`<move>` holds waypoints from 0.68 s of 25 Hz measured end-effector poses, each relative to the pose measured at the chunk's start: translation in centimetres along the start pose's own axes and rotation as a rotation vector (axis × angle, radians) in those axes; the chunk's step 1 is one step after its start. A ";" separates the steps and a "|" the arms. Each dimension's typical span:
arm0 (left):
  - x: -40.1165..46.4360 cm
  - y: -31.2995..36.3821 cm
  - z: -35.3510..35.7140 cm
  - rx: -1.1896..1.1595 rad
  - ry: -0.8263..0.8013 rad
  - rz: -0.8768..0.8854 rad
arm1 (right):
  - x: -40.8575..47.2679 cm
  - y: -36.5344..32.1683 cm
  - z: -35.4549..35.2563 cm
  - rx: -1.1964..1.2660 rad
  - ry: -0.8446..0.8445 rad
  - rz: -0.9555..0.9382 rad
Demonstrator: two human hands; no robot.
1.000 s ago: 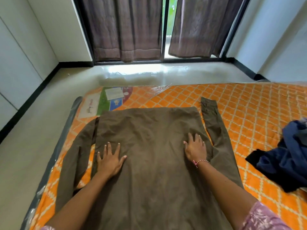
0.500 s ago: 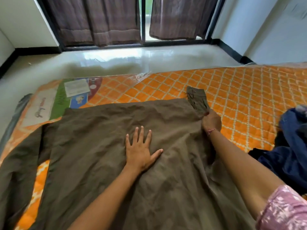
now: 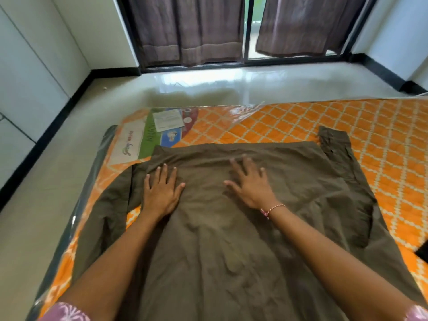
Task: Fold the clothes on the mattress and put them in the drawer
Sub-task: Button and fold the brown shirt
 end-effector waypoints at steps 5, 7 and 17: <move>-2.1 -6.3 -2.1 0.101 0.083 -0.073 | 2.6 -4.0 3.4 -0.166 -0.154 0.038; -5.0 -10.0 -4.5 0.175 0.258 -0.169 | 2.5 -4.6 2.9 -0.152 -0.160 0.154; -12.3 -19.8 -10.7 -0.907 0.344 -0.538 | -2.5 -28.7 0.8 1.184 0.046 -0.124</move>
Point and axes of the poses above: each hand's wrist, its own x-axis towards the middle knuckle, its own z-axis out of the palm, y = z × x, the point moved 9 cm from there along x, towards the middle knuckle, and after that the axes turned 13 degrees about -z, right-handed, at the moved point
